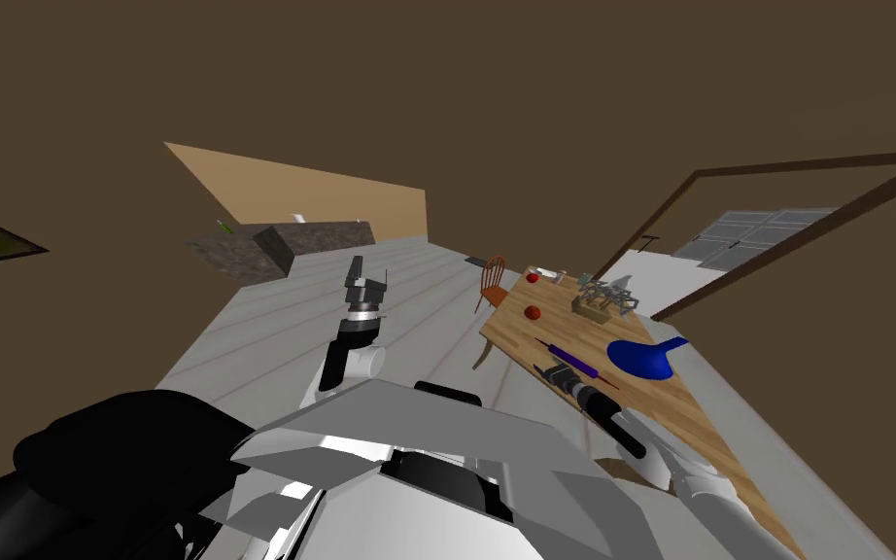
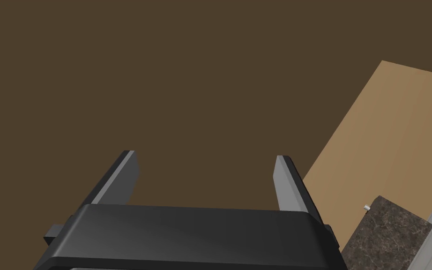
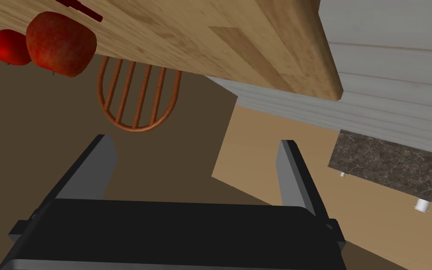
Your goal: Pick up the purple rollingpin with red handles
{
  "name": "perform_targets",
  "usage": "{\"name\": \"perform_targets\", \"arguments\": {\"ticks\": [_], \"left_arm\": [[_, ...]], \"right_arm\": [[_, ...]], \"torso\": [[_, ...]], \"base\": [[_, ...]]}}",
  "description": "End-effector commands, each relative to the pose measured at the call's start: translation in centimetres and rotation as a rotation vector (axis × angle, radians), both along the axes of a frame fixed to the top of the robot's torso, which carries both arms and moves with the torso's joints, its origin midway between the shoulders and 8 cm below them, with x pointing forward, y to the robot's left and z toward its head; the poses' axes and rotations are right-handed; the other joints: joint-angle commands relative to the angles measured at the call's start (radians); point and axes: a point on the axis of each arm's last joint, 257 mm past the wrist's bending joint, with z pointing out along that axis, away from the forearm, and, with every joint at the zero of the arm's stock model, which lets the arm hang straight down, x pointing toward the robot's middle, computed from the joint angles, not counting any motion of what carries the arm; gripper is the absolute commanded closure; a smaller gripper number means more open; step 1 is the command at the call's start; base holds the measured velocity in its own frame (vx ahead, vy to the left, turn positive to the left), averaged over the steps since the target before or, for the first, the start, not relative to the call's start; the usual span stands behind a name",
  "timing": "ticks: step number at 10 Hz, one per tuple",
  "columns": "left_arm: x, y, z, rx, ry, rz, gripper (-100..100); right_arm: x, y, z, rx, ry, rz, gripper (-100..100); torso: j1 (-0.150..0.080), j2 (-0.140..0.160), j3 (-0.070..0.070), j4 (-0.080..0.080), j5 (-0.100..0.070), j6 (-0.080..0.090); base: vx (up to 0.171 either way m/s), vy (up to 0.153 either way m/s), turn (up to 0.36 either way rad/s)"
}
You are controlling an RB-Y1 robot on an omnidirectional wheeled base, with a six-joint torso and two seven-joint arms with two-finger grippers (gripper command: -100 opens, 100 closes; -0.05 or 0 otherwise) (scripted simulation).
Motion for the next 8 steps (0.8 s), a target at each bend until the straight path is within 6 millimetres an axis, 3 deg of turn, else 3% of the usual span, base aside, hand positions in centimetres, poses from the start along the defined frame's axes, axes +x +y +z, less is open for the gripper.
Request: {"name": "perform_targets", "arguments": {"ticks": [1,3,5,7,8], "left_arm": [[0.0,0.0,0.0,0.0,0.0,0.0,0],[0.0,0.0,0.0,0.0,0.0,0.0,0],[0.0,0.0,0.0,0.0,0.0,0.0,0],[0.0,0.0,0.0,0.0,0.0,0.0,0],[0.0,0.0,0.0,0.0,0.0,0.0,0]], "right_arm": [[-1.4,-2.3,-1.3,-0.076,0.048,0.006,-100],[-3.2,-5.0,-2.5,-0.149,0.102,0.004,-100],[-3.9,-6.0,-2.9,-0.159,0.118,-0.014,-100],[-7.8,-10.8,-4.7,-0.29,0.225,-0.012,-100],[-7.9,-10.8,-4.7,-0.29,0.225,-0.013,-100]], "torso": [[0.0,0.0,0.0,0.0,0.0,0.0],[-0.001,-0.001,-0.001,0.0,0.0,0.0],[-0.001,-0.003,-0.002,-0.001,0.0,-0.001],[-0.001,-0.001,0.0,0.0,0.0,-0.001],[-0.002,-0.003,-0.002,0.0,0.0,-0.001]], "base": [[0.042,0.003,0.15],[0.055,-0.01,0.145],[0.045,-0.015,0.064],[0.061,-0.022,0.247],[0.072,-0.043,0.082]]}}
